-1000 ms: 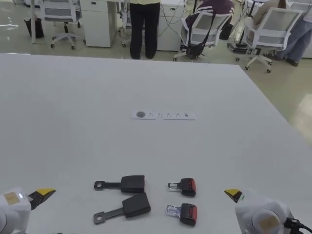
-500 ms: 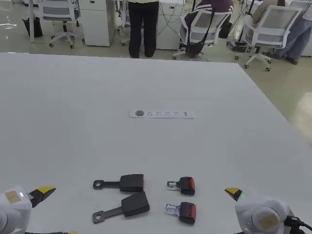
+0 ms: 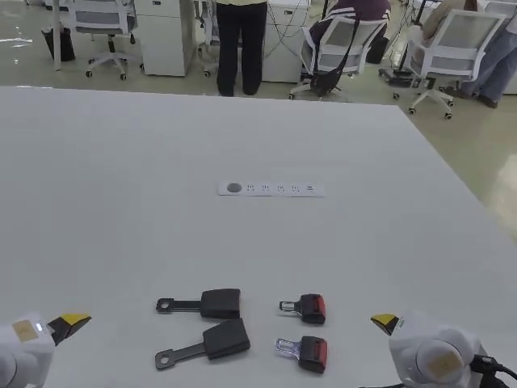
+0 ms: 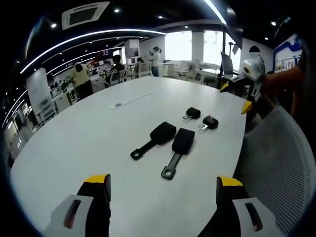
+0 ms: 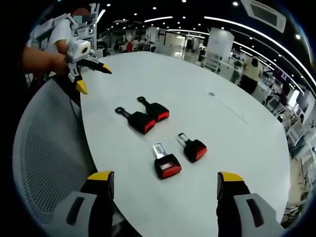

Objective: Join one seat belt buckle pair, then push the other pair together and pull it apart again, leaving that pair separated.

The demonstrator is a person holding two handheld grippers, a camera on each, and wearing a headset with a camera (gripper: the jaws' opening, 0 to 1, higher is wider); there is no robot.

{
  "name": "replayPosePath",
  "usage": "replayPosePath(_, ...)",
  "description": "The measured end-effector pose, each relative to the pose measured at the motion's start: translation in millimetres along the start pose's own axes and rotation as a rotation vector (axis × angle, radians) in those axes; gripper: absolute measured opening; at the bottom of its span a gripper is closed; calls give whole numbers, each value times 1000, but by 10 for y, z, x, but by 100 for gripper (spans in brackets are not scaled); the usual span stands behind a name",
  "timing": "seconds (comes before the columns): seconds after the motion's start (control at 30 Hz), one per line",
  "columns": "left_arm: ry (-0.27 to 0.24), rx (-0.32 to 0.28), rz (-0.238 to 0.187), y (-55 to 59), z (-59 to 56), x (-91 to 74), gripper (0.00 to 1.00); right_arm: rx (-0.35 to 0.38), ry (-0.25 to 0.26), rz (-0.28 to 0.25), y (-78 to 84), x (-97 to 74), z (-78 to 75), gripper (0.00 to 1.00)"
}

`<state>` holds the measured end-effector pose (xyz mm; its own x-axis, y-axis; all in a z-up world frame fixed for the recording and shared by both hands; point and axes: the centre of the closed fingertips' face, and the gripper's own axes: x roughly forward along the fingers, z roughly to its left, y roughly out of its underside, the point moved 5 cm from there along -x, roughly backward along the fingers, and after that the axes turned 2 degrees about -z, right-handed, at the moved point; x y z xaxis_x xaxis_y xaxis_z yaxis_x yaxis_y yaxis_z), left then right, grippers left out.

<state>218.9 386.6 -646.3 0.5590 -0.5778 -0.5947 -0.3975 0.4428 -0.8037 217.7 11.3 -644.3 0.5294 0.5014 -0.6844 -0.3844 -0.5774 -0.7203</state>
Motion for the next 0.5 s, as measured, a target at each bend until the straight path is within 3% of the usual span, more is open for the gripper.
replayPosePath(0.5,11,2,24,1,1,17,86,11,-5,2,15,17,-20,86)
